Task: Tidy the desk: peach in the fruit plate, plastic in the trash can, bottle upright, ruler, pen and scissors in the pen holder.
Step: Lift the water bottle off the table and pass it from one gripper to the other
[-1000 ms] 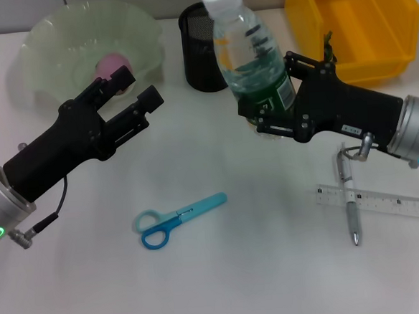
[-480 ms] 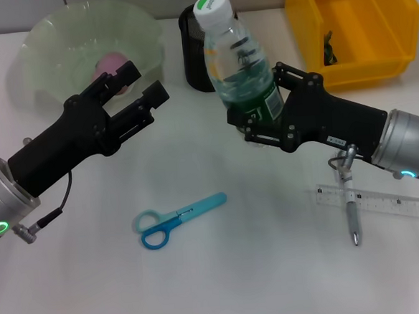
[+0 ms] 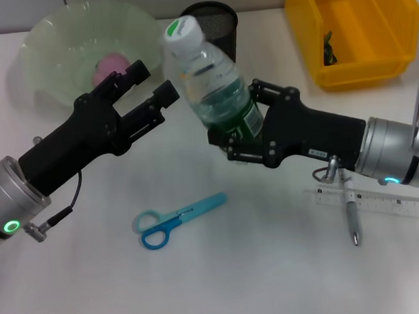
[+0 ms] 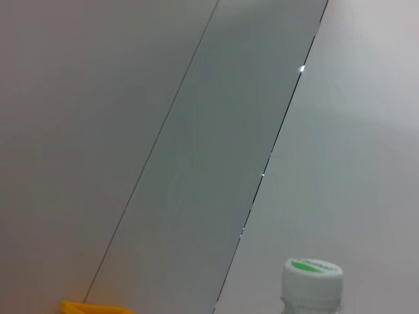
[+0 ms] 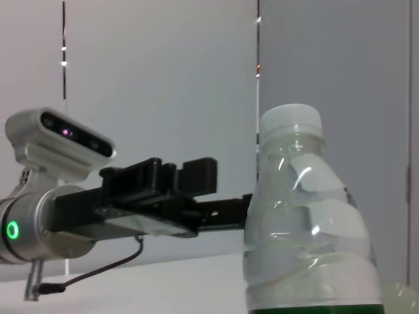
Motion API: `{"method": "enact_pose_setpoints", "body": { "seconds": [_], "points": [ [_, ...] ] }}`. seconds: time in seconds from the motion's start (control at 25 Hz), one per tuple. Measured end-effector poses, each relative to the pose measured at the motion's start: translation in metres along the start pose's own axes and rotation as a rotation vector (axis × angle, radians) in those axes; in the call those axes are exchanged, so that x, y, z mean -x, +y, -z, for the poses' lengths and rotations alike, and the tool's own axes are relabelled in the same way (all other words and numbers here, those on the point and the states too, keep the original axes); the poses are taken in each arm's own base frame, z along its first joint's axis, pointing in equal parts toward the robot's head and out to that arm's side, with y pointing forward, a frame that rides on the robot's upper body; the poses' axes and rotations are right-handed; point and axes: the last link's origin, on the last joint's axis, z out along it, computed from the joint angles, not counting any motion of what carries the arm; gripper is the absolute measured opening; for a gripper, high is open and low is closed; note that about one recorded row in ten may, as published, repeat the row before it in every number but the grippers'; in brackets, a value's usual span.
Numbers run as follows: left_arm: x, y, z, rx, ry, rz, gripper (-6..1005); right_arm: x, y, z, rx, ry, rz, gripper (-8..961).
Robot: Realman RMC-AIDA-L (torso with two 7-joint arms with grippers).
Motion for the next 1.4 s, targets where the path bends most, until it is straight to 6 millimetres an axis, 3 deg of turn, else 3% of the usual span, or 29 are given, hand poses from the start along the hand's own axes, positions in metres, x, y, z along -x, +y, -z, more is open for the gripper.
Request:
{"method": "enact_pose_setpoints", "body": {
  "seconds": [0.72,1.4],
  "points": [
    [0.004,0.004,-0.016,0.031,0.003,-0.017,800,-0.004,0.009,-0.008,0.069,0.039,-0.006,780],
    [0.004,0.005,-0.016,0.03,0.015,-0.008,799,-0.007,0.012,-0.007,0.083,0.049,-0.007,783]
  ]
}}
